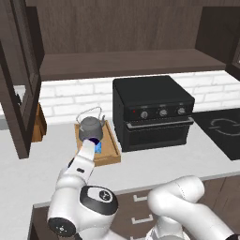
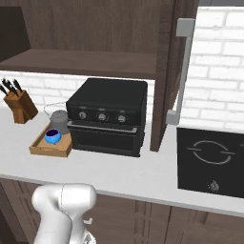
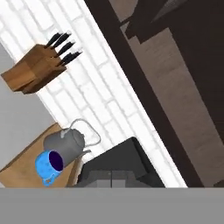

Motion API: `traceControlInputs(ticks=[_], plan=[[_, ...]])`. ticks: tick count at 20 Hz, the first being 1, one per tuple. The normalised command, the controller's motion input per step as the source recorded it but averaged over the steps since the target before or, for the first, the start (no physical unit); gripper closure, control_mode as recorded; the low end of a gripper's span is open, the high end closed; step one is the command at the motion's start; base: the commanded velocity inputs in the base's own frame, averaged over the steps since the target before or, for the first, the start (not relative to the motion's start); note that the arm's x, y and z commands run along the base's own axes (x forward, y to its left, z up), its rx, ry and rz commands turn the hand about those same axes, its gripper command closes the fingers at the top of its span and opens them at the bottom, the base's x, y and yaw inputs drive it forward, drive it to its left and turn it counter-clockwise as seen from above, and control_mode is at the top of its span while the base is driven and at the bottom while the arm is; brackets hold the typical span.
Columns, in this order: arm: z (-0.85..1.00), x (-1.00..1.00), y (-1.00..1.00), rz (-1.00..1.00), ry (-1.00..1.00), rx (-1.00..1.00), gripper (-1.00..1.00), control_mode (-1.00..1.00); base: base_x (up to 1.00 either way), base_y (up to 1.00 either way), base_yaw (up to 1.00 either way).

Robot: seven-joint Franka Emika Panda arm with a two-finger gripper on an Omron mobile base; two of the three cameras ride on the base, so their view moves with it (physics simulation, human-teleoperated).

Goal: Pick the kettle from the counter and place it on the tray. Then pick the mug from the cabinet and place it on the tray. Then close the cabinet doors.

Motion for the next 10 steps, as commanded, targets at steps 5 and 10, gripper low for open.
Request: traceControlInputs(ticks=[5, 10], plan=[[0.35, 0.02, 0.39, 0.00, -0.15, -0.39, 1.00, -1.00, 0.00, 0.00, 0.00], [0.10, 0.07, 0.30, 0.00, -0.15, -0.37, 1.00, -1.00, 0.00, 0.00, 0.00]])
